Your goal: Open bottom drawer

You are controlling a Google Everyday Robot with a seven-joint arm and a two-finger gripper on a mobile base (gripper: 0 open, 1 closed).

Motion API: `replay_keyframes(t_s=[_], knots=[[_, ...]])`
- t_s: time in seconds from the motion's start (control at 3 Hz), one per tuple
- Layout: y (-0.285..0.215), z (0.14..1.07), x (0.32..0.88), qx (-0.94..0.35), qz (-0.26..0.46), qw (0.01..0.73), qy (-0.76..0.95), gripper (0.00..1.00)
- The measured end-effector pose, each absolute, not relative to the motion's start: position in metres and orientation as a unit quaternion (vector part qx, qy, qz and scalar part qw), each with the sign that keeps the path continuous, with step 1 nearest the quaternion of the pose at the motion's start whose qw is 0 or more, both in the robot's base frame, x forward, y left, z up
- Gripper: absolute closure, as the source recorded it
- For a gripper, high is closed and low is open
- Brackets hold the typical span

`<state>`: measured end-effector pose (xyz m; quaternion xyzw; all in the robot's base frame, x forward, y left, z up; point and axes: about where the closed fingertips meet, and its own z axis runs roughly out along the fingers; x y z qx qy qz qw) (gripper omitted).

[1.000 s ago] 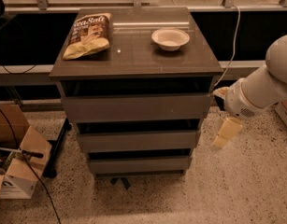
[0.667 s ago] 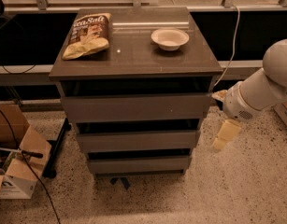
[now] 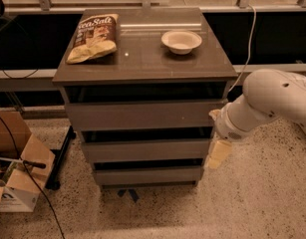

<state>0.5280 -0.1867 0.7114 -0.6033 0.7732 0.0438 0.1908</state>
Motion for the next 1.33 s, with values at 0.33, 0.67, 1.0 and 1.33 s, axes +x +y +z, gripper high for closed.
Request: replay_keyframes(t_s=[0.33,0.67,1.0,1.33], knots=[[-0.177,0.657,0.541,-0.606,0.047,0.191,0.771,0.00],[-0.181,0.573,0.561,-0.601,0.084,0.190,0.772,0.00],[-0.188,0.514,0.573,-0.595,0.112,0.191,0.772,0.00],[-0.186,0.499,0.571,-0.594,0.121,0.185,0.773,0.00]])
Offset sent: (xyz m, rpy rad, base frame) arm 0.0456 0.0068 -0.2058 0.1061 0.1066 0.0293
